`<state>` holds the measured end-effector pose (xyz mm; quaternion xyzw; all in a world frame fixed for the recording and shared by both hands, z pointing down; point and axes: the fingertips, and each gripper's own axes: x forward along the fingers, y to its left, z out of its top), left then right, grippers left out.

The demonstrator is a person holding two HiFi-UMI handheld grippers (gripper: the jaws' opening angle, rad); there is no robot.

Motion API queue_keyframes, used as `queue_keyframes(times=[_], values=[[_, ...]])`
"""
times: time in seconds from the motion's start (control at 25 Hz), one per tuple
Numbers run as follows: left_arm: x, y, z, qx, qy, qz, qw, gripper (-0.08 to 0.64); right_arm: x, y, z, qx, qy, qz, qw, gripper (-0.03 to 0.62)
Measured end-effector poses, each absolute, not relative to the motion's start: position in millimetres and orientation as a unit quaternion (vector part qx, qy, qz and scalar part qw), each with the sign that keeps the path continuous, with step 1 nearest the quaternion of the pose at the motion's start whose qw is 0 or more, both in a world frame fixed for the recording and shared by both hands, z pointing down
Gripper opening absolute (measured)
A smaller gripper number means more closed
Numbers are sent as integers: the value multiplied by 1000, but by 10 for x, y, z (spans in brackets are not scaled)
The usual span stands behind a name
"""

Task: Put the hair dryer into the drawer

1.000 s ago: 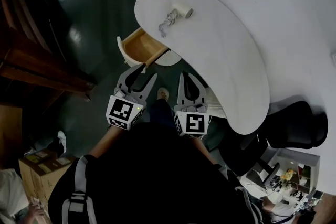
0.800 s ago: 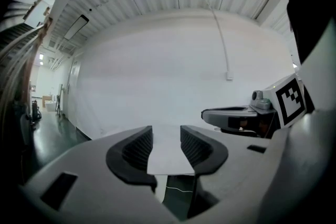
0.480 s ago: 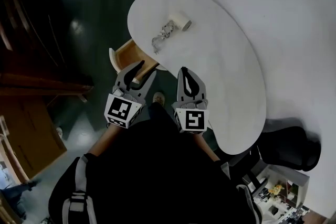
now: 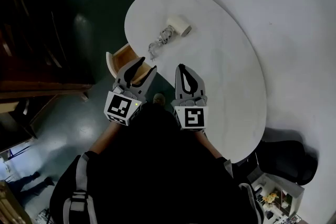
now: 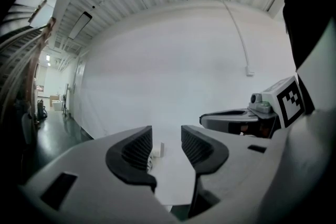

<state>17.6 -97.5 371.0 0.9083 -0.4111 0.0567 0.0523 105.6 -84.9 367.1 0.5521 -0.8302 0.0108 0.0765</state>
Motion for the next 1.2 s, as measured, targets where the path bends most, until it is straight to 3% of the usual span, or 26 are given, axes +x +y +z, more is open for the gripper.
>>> queue_keyframes(times=[1.2], values=[[602,-2052,4426,936,-311,147,76,187,1292,-1720,4127,608,-782,58,124,22]])
